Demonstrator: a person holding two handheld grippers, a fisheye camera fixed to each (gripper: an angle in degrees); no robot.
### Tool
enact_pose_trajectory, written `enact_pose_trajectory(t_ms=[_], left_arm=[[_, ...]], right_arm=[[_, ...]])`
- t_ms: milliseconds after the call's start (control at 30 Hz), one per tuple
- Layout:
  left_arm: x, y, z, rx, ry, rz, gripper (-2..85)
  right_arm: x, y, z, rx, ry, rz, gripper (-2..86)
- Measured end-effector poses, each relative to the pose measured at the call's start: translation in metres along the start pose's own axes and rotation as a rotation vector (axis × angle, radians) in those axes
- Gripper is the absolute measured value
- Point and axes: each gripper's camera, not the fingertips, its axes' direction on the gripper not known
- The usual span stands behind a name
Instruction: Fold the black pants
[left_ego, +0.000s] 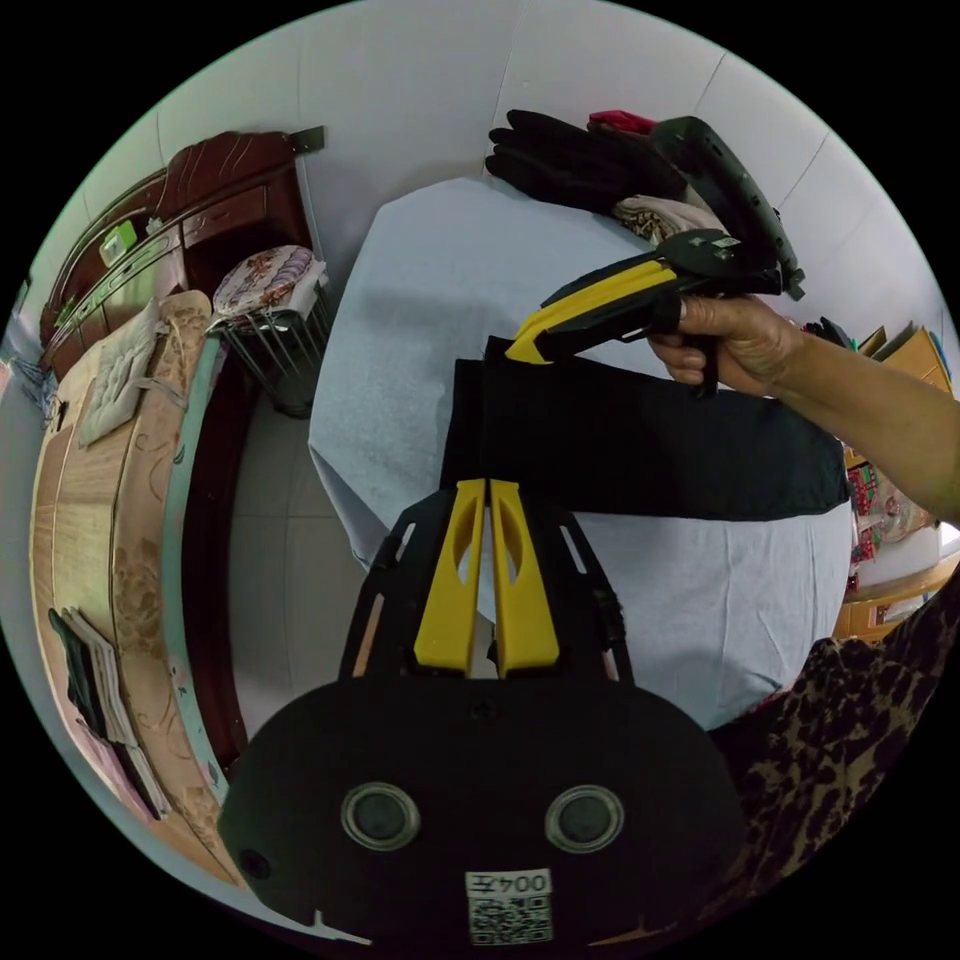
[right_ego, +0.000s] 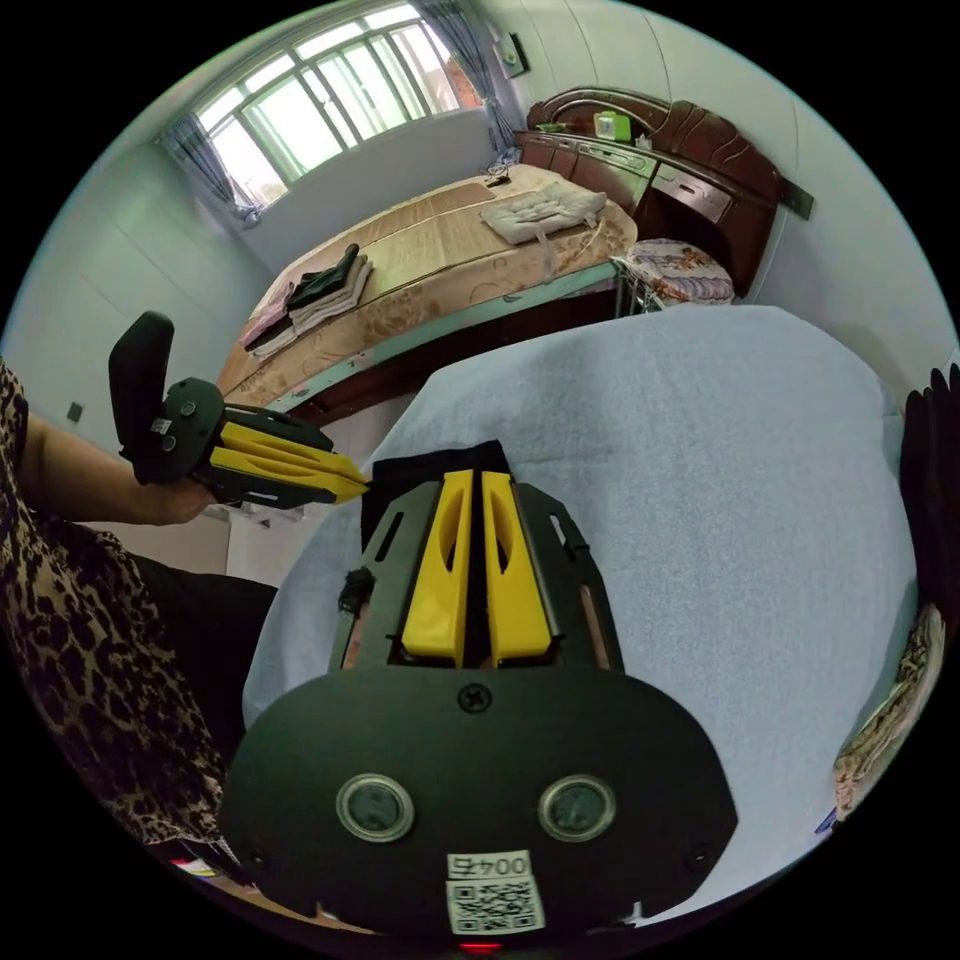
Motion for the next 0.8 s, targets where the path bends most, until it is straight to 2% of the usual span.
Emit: enact_pose_trajectory(t_ms=[200,433,567,667,800], left_arm=[[0.008,0.002,-0.020,0.050,-0.004,-0.011,1.0],[0.006,-0.003,-0.006,0.021,-0.015,-0.059,0.8],[0.019,-0.010,0.006,0.014,-0.038,-0.035,0.9],[0.031,-0.015,0.007,0.010,-0.057,-0.006,1.1],[0.046,-0.021,0.006,-0.002,-0.074,0.017,1.7]], right_arm=[[-0.014,0.003,-0.015,0.030,0.008,-0.015,0.2],[-0.013,0.014,0.021,-0.073,0.020,0.039,2.0],[-0.005,0.042,0.019,-0.019,-0.068,0.150,3.6],[-0.016,0.069,-0.003,0.048,0.016,0.202,5.3],[-0.035,0.132,-0.051,0.210,0.023,0.303,10.1]])
